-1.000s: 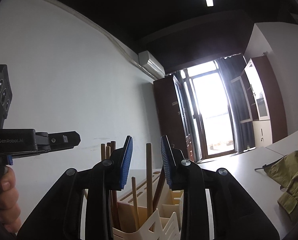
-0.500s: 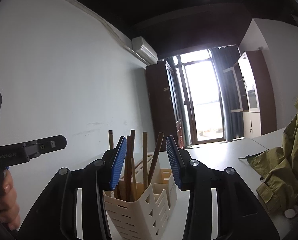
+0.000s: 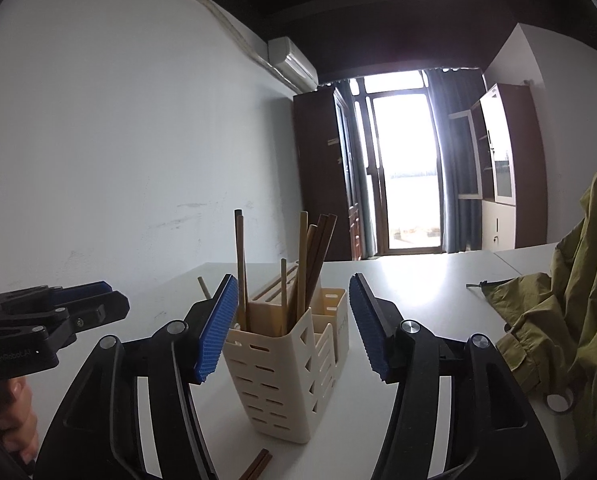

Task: Organize utensils
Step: 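Withdraw both open tools from the holder toward the brown chopsticks, then lower both open tools onto the two brown chopsticks beside the holder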

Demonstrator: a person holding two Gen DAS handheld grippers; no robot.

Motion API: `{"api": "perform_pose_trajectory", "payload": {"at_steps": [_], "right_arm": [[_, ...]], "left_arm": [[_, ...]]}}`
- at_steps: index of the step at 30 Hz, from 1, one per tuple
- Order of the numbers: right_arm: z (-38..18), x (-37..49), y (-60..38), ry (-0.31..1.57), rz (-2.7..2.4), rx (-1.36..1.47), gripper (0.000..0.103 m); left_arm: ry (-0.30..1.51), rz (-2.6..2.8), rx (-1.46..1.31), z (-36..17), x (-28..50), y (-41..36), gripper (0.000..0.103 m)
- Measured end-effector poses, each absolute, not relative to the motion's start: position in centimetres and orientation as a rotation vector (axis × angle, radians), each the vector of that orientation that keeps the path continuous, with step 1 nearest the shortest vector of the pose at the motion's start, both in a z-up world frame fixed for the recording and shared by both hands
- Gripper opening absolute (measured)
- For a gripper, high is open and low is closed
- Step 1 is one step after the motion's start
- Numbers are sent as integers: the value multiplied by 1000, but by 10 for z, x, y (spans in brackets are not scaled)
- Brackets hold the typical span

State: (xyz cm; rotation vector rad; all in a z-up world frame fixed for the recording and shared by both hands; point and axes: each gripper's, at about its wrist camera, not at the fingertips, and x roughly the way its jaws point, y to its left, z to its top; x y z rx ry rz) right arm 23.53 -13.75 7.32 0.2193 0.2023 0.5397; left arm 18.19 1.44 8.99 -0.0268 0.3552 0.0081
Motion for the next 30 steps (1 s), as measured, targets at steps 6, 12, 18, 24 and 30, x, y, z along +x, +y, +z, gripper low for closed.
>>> {"api": "perform_pose_trajectory", "payload": {"at_steps": [6,12,18,24,30], "right_arm": [[63,227,-137,271,549,217,67],[43,229,-123,407,561,167,75],[15,235,-109,567,548,118,75],[-14,245,-96,674,531,76,75],[-31,247,-83,749,526,45,75]], "left_arm": [[401,5,20,71,172,2,44],[482,-3,-20,40,162,9,46],[547,3,-15,13,156,10,46],[589,1,-34,-3,152,17,46],[609,0,-51,-7,152,21,46]]}}
